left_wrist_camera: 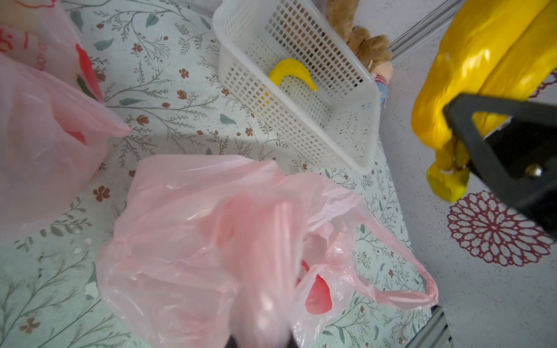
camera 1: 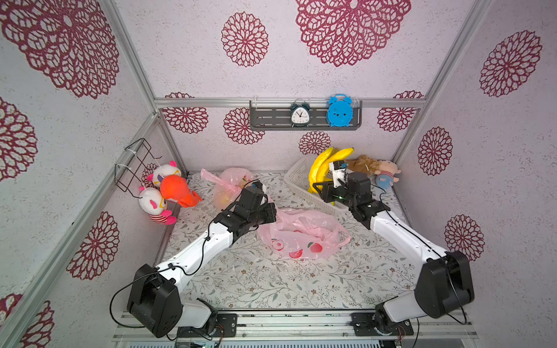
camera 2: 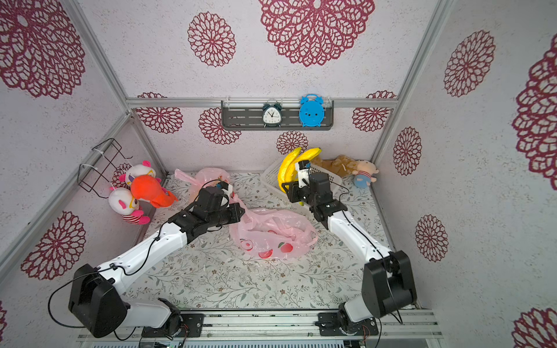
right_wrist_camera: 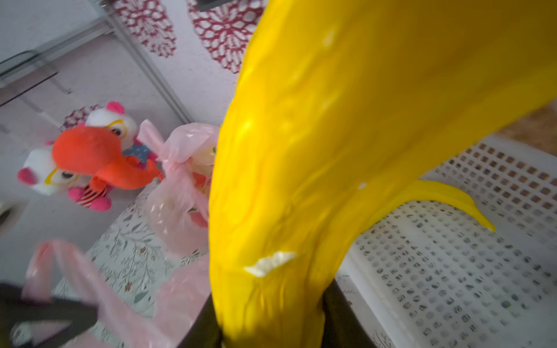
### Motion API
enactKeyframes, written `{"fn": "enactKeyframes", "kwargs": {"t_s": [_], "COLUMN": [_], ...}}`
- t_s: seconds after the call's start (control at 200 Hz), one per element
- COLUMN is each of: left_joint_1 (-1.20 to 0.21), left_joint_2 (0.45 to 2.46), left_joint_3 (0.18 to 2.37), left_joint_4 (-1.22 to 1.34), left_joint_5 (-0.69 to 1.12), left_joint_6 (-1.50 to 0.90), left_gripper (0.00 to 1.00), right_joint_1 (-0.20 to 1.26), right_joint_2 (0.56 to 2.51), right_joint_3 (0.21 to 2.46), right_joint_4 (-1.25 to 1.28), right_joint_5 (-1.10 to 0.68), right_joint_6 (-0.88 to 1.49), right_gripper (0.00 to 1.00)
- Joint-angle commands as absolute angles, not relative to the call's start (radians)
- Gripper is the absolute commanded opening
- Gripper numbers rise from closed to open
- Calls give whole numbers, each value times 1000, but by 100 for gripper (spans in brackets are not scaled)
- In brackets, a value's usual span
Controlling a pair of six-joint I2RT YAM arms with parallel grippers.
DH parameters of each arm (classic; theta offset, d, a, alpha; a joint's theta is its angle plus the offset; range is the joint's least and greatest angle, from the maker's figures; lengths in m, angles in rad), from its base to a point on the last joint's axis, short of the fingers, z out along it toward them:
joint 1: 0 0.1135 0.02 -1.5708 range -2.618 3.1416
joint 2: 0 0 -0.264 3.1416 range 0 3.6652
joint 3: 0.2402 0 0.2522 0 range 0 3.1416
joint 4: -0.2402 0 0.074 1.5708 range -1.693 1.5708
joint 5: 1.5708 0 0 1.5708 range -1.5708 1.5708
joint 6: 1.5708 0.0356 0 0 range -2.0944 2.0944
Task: Place the banana into a plastic bag & tie a knot
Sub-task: Place the banana into the plastic bag.
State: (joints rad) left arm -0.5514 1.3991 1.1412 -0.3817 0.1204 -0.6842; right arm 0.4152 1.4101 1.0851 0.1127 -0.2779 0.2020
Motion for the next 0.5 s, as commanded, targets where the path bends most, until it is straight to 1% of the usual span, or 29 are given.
{"fn": "enactKeyframes", "kwargs": {"t_s": [0.0, 0.095, 0.165, 0.4, 0.495], "left_joint_1": [-545, -534, -522, -491, -479], "left_joint_2": [1413, 1420, 1420, 1398, 1388], "left_joint_3": [1193, 1214, 1225, 1232, 1222], "left_joint_4": [-402, -403, -398, -378, -370], "left_joint_5": [176, 210, 244, 329, 351], "left_joint_6": [-657, -658, -659, -672, -678], "left_gripper": [0, 0, 0, 0, 0], "right_joint_1": [475, 541, 583, 657, 663], "right_joint_2": [1282, 1203, 1187, 1247, 1277], "right_joint_3": [959, 820, 760, 680, 665], "right_joint_4": [273, 382, 431, 497, 510], "right_joint_5": [-359, -350, -329, -251, -221], "right_joint_6": [0, -112, -178, -363, -401], "right_gripper": [0, 0, 0, 0, 0]}}
